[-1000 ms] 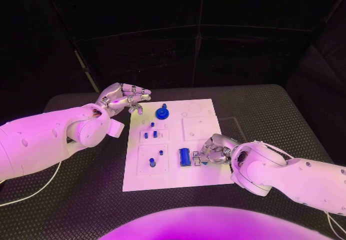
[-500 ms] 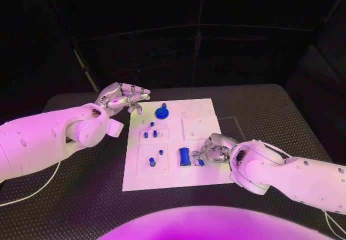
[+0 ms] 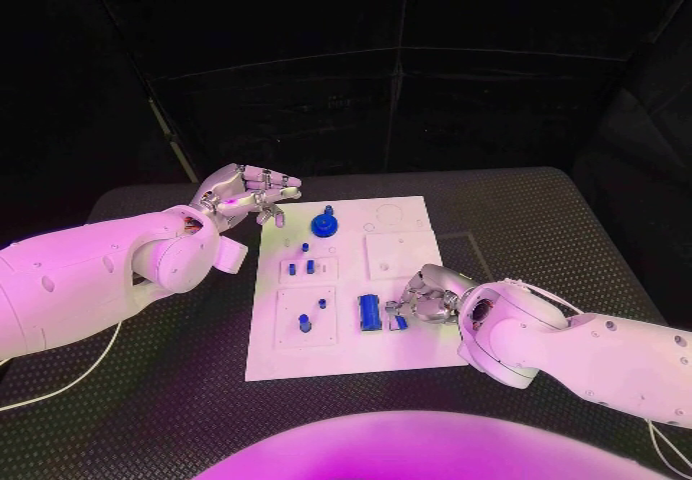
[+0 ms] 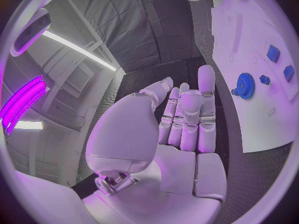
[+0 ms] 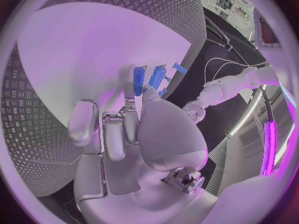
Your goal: Assemble the parts on the task board
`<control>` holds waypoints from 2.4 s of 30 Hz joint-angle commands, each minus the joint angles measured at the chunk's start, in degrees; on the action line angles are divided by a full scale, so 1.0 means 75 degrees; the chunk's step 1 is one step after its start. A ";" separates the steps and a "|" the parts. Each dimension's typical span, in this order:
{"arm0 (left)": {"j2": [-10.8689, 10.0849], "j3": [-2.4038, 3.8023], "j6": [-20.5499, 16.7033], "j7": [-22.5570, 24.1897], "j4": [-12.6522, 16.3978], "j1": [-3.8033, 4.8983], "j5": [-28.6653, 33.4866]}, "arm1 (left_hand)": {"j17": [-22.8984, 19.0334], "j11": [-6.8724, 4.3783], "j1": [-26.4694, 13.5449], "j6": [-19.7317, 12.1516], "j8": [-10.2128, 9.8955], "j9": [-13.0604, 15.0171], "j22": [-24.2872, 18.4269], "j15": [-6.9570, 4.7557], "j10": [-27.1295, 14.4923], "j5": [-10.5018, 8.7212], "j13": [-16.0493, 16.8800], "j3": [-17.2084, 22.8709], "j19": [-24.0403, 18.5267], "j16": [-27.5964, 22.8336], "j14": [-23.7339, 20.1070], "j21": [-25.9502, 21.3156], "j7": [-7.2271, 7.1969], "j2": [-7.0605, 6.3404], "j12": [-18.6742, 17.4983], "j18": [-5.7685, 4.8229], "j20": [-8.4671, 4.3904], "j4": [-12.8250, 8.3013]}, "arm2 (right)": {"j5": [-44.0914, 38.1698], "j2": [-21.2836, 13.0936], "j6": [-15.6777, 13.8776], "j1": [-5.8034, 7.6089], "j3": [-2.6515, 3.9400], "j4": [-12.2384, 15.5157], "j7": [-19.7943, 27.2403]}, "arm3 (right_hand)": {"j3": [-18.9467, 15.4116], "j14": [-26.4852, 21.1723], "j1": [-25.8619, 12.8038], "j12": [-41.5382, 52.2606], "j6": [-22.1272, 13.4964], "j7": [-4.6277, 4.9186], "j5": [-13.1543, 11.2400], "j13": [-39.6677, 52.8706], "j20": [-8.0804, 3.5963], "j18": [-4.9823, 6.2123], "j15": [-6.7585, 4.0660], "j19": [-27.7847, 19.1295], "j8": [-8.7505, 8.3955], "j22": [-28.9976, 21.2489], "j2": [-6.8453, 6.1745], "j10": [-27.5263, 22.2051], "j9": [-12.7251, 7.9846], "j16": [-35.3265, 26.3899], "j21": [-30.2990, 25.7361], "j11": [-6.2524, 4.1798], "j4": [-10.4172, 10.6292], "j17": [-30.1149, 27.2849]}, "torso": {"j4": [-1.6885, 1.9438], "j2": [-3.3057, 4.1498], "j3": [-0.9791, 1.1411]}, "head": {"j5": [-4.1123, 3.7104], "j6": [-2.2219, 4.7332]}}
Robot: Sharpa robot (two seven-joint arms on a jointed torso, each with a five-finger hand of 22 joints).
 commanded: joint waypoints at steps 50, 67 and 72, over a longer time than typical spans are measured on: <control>0.0018 0.0005 0.0093 0.0000 -0.0026 0.0012 0.0045 | -0.0017 0.0012 -0.0050 -0.0080 0.0059 0.0003 -0.0019 -0.0020 -0.0054 -0.0017 0.0015 -0.0034 -0.0020 -0.0025 -0.0061 -0.0032 -0.0003 0.0102 0.0069 0.0103 0.0038 0.0059 | -0.0118 -0.0152 0.0049 0.0000 -0.0005 0.0139 0.0337 | -0.1103 0.0710 -0.0690 -0.0023 0.0101 -0.0002 -0.0716 -0.0594 0.0008 -0.0140 -0.0004 0.0008 0.0126 0.0024 -0.0317 0.0192 0.0052 0.0031 0.0007 -0.0095 0.0130 0.1631 | -0.0008 0.0002 0.0006 | -0.0024 -0.0011; 0.0041 0.0003 0.0100 -0.0004 -0.0060 0.0010 0.0045 | -0.0017 0.0012 -0.0050 -0.0080 0.0059 0.0003 -0.0019 -0.0020 -0.0054 -0.0017 0.0015 -0.0034 -0.0020 -0.0025 -0.0061 -0.0032 -0.0003 0.0102 0.0069 0.0103 0.0038 0.0059 | -0.0118 -0.0439 0.0295 0.0000 -0.0006 0.0346 0.0470 | -0.1192 0.0712 -0.0594 -0.0024 0.0112 -0.0004 -0.0759 -0.0585 0.0014 -0.0142 0.0001 0.0013 0.0140 0.0039 -0.0332 0.0194 0.0060 0.0034 0.0011 -0.0093 0.0121 0.1638 | 0.0001 -0.0009 0.0000 | -0.0052 0.0002; 0.0043 0.0003 0.0102 -0.0004 -0.0058 0.0010 0.0045 | -0.0017 0.0012 -0.0050 -0.0080 0.0059 0.0003 -0.0019 -0.0020 -0.0054 -0.0017 0.0015 -0.0034 -0.0020 -0.0025 -0.0061 -0.0032 -0.0003 0.0102 0.0069 0.0103 0.0038 0.0059 | -0.0137 -0.0411 0.0440 -0.0001 -0.0006 0.0309 0.0479 | -0.1171 0.0712 -0.0328 -0.0023 0.0118 -0.0018 -0.0692 -0.0575 0.0008 -0.0141 -0.0009 0.0011 0.0150 0.0042 -0.0311 0.0196 0.0065 0.0034 0.0007 -0.0106 -0.0027 0.1638 | 0.0012 0.0003 0.0002 | -0.0040 0.0005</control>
